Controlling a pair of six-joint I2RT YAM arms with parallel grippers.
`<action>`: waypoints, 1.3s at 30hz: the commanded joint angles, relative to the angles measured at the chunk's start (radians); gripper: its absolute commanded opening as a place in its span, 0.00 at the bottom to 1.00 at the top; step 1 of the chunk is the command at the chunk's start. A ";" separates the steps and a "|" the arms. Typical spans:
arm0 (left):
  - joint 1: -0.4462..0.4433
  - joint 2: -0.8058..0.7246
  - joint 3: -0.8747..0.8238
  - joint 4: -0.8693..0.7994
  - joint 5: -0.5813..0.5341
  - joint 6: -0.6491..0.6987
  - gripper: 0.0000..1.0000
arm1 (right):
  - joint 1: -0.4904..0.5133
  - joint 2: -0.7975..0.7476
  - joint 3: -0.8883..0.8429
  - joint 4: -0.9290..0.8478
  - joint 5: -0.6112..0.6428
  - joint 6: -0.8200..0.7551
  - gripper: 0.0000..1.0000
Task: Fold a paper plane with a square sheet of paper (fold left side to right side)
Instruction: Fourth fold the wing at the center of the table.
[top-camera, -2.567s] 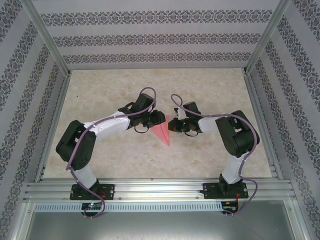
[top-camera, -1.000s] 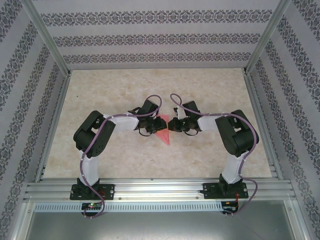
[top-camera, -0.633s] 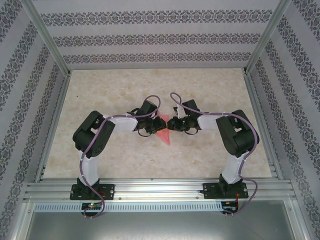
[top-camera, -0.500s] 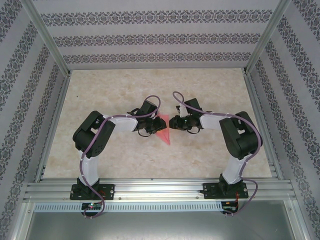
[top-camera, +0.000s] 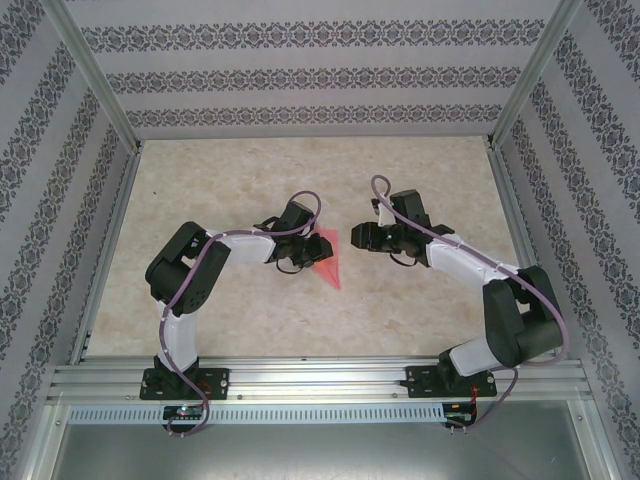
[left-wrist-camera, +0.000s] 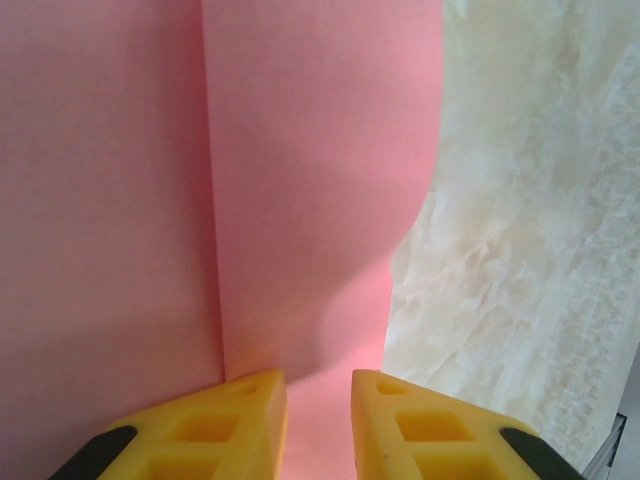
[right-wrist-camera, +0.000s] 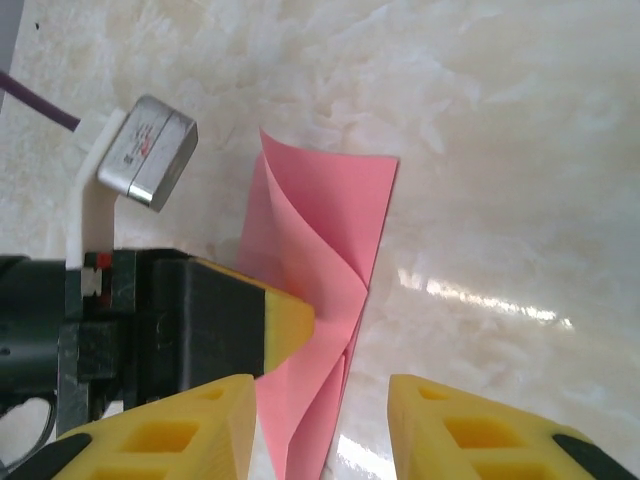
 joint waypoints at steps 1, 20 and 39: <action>0.000 0.024 -0.035 -0.023 -0.042 -0.010 0.26 | 0.006 -0.044 -0.058 0.011 -0.035 0.039 0.38; -0.001 0.034 -0.030 -0.030 -0.044 -0.005 0.26 | 0.218 0.084 -0.163 0.270 -0.103 0.206 0.27; -0.003 0.034 -0.030 -0.032 -0.044 -0.004 0.26 | 0.222 0.168 -0.122 0.207 -0.069 0.165 0.27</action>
